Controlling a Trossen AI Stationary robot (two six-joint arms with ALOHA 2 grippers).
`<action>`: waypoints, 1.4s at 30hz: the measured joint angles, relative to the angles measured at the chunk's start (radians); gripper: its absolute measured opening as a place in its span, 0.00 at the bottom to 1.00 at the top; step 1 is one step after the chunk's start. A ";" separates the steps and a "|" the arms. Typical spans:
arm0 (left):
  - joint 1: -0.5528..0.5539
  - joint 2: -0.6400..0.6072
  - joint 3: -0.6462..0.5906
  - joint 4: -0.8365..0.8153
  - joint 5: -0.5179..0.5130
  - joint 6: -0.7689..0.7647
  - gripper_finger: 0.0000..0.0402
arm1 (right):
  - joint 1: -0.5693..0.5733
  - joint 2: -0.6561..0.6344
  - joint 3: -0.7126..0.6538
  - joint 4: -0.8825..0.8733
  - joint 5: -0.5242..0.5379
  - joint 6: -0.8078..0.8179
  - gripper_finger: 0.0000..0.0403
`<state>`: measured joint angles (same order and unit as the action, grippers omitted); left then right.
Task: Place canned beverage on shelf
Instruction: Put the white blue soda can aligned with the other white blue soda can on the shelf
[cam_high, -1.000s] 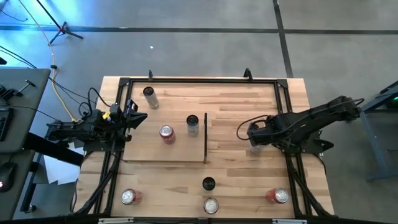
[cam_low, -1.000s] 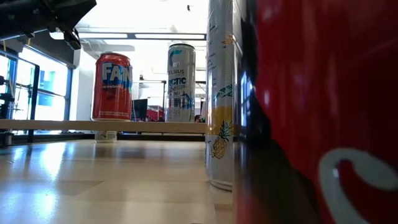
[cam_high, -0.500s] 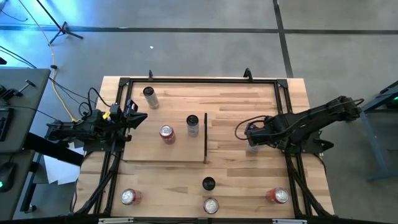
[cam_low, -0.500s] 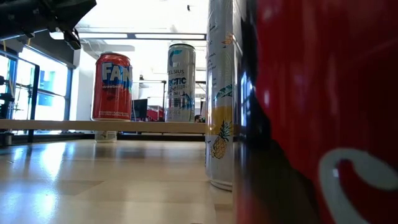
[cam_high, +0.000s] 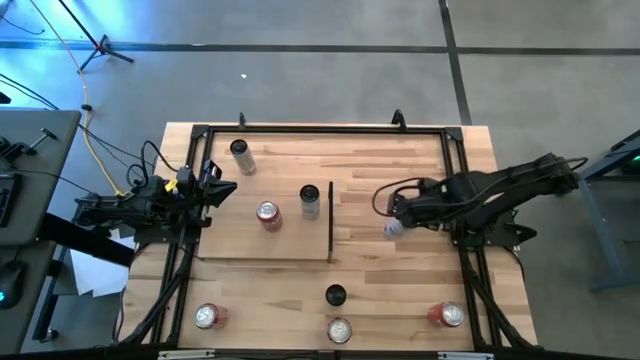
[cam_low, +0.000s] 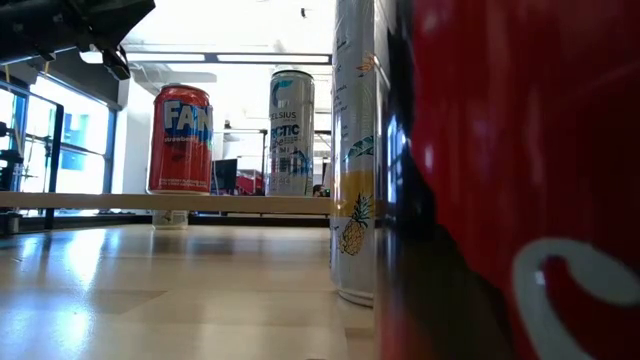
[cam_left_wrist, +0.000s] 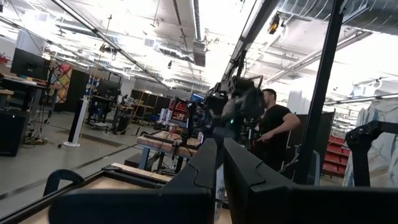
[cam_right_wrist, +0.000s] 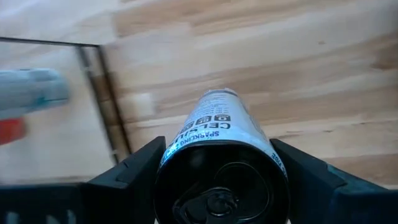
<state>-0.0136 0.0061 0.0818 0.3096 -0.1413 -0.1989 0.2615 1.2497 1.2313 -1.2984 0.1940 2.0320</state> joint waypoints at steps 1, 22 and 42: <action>0.000 0.000 0.000 0.000 0.000 0.000 0.02 | 0.000 0.007 0.030 -0.010 0.011 -0.018 0.60; 0.000 0.000 0.000 0.000 0.000 0.000 0.02 | 0.000 0.366 0.782 -0.160 0.259 -0.623 0.60; 0.000 0.000 0.000 0.000 0.000 0.000 0.02 | 0.000 0.589 1.072 -0.023 0.120 -0.968 0.67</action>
<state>-0.0135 0.0060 0.0818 0.3093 -0.1411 -0.1989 0.2615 1.8390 2.3038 -1.3209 0.3144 1.0637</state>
